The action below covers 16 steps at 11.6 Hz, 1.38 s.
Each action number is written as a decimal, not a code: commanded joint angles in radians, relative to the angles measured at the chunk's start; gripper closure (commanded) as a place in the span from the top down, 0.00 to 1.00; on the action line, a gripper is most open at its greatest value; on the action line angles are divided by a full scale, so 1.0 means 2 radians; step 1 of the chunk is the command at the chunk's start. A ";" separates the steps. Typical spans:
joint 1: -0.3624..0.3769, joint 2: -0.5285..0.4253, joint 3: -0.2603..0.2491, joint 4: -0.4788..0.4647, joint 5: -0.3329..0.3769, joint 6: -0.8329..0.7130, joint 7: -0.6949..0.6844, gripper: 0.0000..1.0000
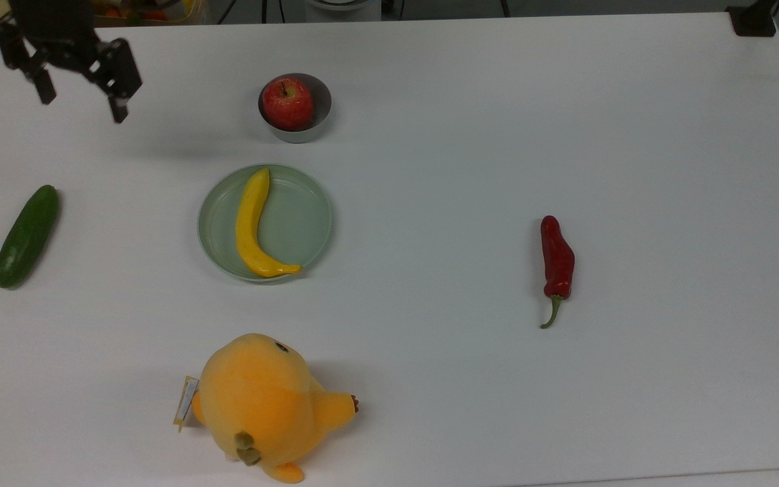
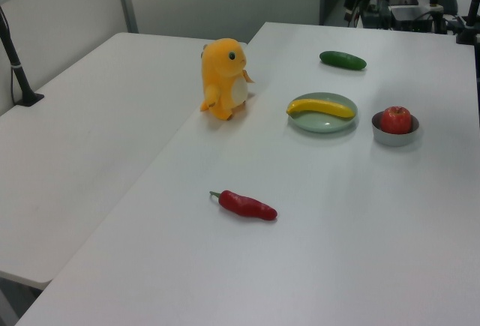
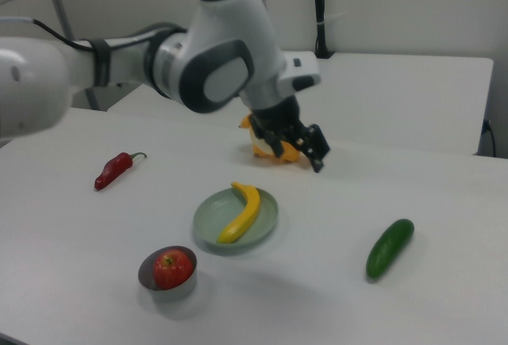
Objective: Put the cucumber on the left side of the bowl
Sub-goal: 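Move the open gripper over the green cucumber and lower it, then close the gripper around the middle of the green cucumber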
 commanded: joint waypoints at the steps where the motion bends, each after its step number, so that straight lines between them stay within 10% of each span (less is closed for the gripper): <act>1: -0.010 0.056 -0.015 0.007 -0.005 0.092 -0.008 1.00; 16: -0.055 0.210 -0.018 0.010 -0.067 0.294 -0.002 0.97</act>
